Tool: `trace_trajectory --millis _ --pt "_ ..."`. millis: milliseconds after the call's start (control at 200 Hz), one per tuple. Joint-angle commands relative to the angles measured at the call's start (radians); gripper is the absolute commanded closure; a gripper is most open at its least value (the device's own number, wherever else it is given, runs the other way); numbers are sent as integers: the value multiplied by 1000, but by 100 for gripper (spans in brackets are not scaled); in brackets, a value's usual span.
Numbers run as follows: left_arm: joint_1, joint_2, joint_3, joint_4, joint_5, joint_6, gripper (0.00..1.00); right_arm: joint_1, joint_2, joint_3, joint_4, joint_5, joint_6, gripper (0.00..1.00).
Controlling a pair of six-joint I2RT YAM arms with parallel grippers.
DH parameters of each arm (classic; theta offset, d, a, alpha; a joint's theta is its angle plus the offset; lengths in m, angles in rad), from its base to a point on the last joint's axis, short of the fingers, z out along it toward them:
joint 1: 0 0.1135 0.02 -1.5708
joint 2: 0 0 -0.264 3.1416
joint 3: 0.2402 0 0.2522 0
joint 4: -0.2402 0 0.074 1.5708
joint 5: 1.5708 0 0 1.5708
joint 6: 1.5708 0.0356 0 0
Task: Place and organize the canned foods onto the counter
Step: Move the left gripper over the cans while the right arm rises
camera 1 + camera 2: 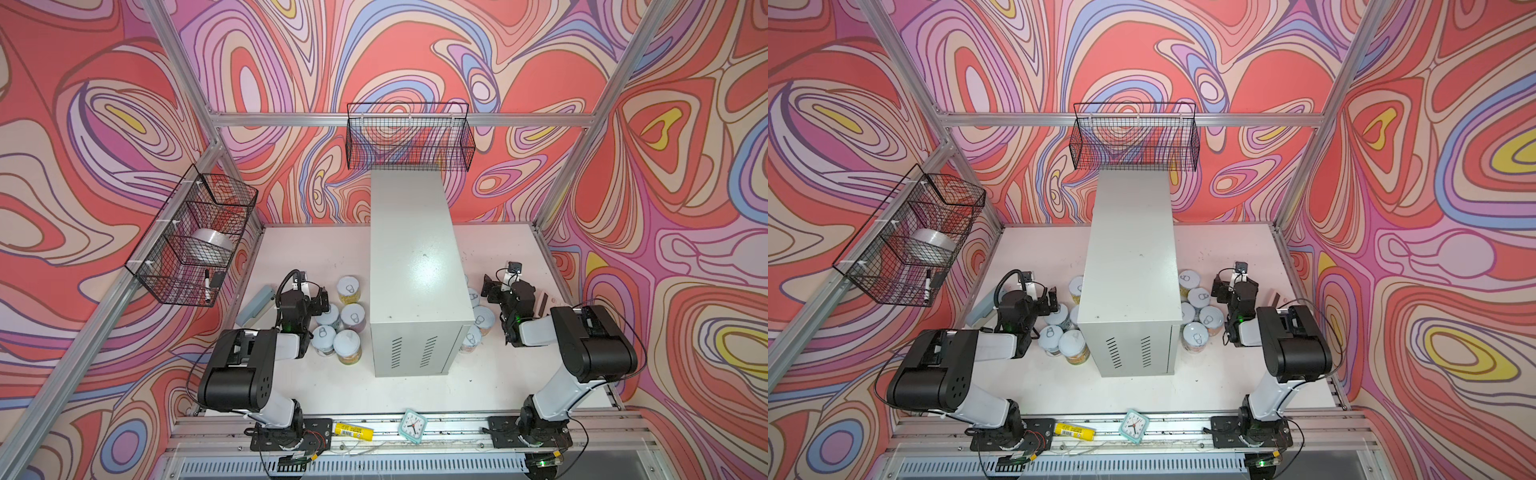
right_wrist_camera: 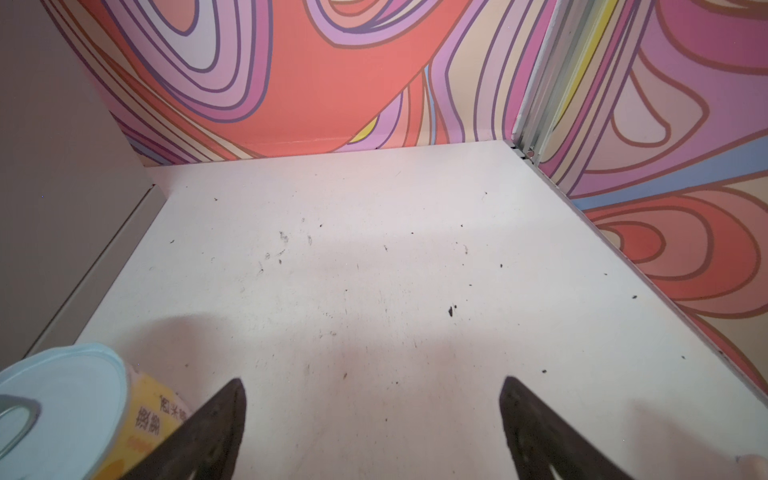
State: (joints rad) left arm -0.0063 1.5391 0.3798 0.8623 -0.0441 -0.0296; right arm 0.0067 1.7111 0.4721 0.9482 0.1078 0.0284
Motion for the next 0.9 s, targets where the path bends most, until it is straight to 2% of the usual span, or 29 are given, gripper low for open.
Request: trace_trajectory --millis 0,85,240,295,391,441,501,586,656,741,831,896 --pt "6 -1 0 14 16 5 0 -5 -1 3 -6 -15 7 1" --pt "6 -15 4 -2 -3 0 0 -5 -13 1 -6 -16 2 2" --pt "-1 -169 81 -263 -36 1 0 -4 -173 76 -260 36 13 2" --pt "-29 -212 103 -314 -100 0 0 -3 -242 102 -352 97 73 2" --pt "-35 -288 185 -455 -157 -121 0 -4 -314 213 -612 185 143 2" --pt "-36 -305 263 -588 -188 -183 0 -3 -324 280 -745 232 209 2" --pt "-50 -309 385 -800 -215 -227 0 -2 -339 351 -891 220 272 2" --pt "-136 -330 477 -952 -291 -208 0 -2 -389 392 -1014 252 386 2" --pt "-203 -361 521 -1039 -314 -204 0 -1 -444 401 -1088 207 434 2" --pt "-244 -391 579 -1199 -335 -248 0 14 -484 430 -1211 189 477 2" --pt "-259 -431 619 -1347 -243 -312 0 22 -508 456 -1333 124 490 2" --pt "-304 -463 633 -1437 -245 -339 0 31 -524 458 -1387 95 483 2"
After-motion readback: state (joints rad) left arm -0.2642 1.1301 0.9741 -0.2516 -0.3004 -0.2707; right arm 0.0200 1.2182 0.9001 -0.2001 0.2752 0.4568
